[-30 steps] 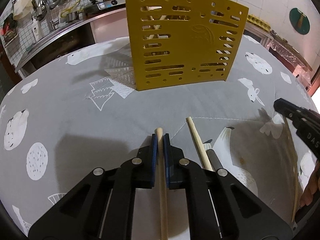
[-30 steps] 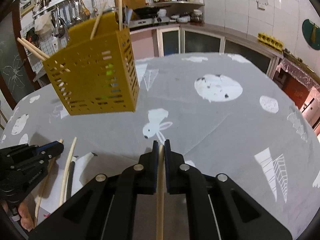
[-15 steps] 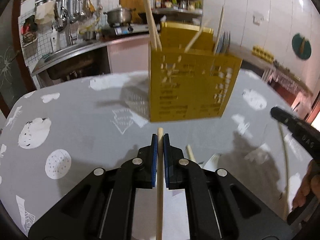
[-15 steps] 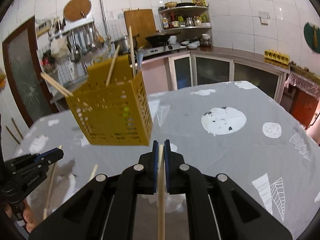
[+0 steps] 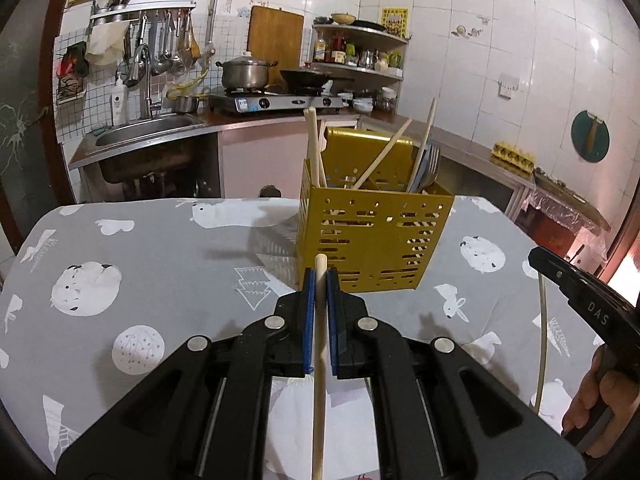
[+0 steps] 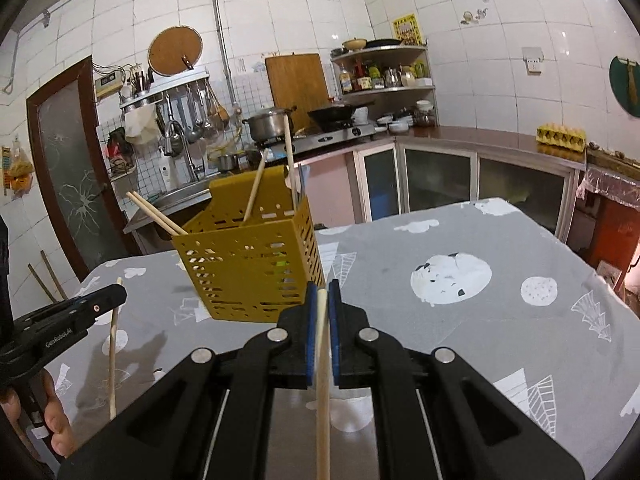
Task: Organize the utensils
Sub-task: 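Lift both chopsticks and carry them above the yellow holder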
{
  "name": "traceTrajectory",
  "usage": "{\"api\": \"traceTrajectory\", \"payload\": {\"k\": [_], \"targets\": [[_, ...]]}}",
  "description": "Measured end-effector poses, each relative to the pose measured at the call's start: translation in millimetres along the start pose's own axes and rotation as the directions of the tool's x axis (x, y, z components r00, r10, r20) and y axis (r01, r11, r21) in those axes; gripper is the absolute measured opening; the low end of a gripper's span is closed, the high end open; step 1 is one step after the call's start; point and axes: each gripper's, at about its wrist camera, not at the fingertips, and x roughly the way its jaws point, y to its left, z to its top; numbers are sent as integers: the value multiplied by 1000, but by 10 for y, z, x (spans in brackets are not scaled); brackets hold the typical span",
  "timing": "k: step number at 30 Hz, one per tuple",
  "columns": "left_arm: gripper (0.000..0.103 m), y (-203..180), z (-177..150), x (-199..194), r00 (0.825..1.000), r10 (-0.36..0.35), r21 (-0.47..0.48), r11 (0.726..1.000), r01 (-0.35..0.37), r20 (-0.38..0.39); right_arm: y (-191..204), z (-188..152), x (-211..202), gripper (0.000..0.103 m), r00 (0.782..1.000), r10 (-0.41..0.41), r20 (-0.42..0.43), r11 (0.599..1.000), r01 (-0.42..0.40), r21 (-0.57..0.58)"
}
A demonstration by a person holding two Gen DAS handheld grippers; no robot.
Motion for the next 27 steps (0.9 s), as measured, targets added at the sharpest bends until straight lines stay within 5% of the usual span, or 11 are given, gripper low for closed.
{"api": "traceTrajectory", "payload": {"k": [15, 23, 27], "targets": [[5, -105, 146, -593, 973, 27, 39, 999, -37, 227, 156, 313, -623, 6, 962, -7, 274, 998, 23, -56], [5, -193, 823, -686, 937, 13, 45, 999, -31, 350, 203, 907, -607, 6, 920, 10, 392, 998, 14, -59], [5, -256, 1243, -669, 897, -29, 46, 999, 10, 441, 242, 1285, -513, 6, 890, 24, 456, 998, 1, -56]]}}
